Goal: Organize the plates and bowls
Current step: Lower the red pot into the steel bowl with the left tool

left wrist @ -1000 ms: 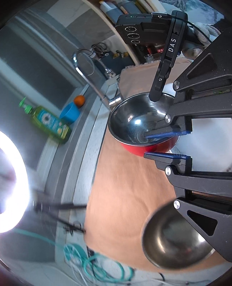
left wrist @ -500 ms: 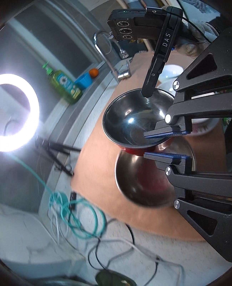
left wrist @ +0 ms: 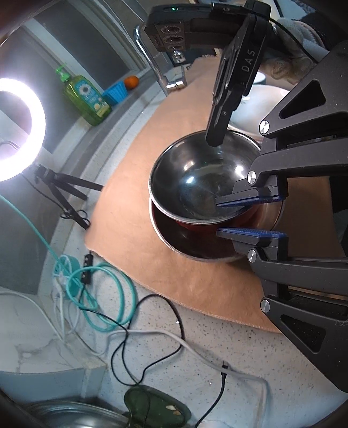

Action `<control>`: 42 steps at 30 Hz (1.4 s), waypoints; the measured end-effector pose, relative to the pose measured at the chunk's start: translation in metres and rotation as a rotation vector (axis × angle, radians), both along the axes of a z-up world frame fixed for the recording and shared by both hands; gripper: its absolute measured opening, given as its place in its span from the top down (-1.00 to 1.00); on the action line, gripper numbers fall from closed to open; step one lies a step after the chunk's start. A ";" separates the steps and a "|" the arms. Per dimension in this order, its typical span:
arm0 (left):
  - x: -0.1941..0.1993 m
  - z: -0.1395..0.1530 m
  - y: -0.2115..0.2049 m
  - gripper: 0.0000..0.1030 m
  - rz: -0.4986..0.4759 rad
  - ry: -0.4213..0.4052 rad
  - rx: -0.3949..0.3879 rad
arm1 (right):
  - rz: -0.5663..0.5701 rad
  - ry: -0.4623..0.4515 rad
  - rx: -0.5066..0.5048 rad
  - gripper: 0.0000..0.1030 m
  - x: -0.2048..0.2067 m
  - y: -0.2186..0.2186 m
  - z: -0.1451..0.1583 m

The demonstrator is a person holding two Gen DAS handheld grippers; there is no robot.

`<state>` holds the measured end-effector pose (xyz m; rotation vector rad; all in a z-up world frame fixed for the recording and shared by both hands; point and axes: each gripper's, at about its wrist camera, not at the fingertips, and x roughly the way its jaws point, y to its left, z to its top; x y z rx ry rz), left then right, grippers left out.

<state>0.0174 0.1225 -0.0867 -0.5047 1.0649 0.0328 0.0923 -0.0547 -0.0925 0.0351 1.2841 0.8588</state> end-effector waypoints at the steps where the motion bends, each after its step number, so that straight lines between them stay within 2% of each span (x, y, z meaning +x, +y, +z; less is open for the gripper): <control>1: 0.001 -0.002 0.000 0.73 -0.003 0.008 0.004 | 0.001 0.000 -0.005 0.74 0.000 0.000 0.000; 11: 0.010 -0.009 0.000 0.73 -0.032 0.060 0.037 | 0.037 0.009 -0.081 0.74 0.003 0.016 -0.014; 22: 0.017 -0.012 -0.001 0.74 -0.062 0.102 0.077 | 0.049 0.018 -0.111 0.69 0.006 0.021 -0.013; 26: 0.019 -0.012 0.000 0.73 -0.062 0.099 0.083 | 0.046 0.026 -0.102 0.54 0.007 0.021 -0.013; 34: 0.016 -0.004 0.002 0.73 -0.045 0.075 0.080 | 0.022 0.025 -0.060 0.46 0.008 0.012 -0.008; 42: 0.015 0.020 -0.005 0.73 -0.040 -0.008 0.087 | -0.021 -0.004 0.006 0.30 0.007 -0.013 0.012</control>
